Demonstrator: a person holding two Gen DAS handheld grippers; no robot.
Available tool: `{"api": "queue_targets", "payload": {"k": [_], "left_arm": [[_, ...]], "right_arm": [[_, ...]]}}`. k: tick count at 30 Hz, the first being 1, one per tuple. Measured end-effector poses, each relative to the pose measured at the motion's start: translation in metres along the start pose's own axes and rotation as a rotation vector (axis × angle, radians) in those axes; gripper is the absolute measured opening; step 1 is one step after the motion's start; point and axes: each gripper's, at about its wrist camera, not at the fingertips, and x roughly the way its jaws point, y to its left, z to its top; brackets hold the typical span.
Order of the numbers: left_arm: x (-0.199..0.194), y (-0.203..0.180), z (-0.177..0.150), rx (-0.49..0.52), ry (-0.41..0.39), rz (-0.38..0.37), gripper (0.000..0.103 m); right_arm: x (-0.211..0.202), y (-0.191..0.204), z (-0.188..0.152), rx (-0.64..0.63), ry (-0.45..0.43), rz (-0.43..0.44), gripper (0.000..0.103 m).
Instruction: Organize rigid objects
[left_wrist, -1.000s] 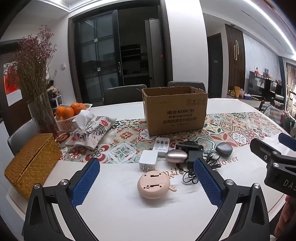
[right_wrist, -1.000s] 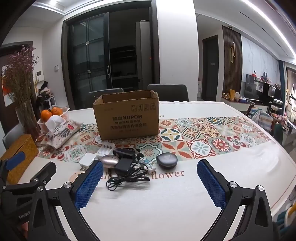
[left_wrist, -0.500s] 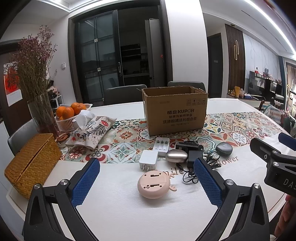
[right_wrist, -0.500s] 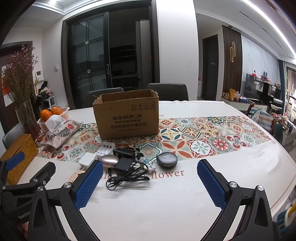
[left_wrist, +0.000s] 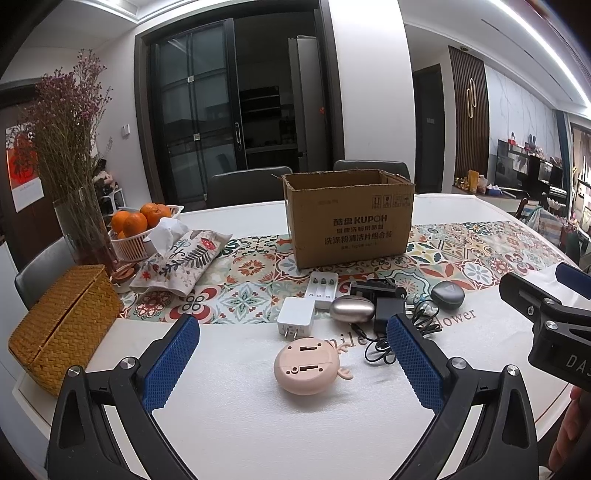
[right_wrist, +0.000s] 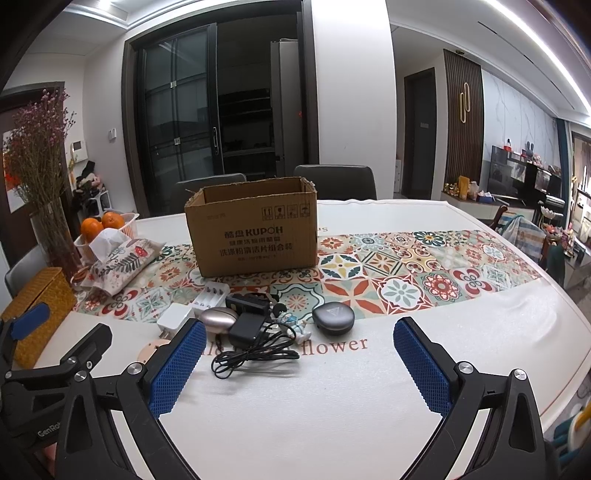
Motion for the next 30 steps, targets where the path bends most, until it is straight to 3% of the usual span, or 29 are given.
{"api": "queue_targets", "payload": {"k": [30], "left_arm": [[-0.0005,-0.0014,-0.0012,0.007,-0.001,0.008,0.103]], "right_arm": [[0.0023,0.0003,-0.0024,0.002,0.005,0.004,0.103]]}}
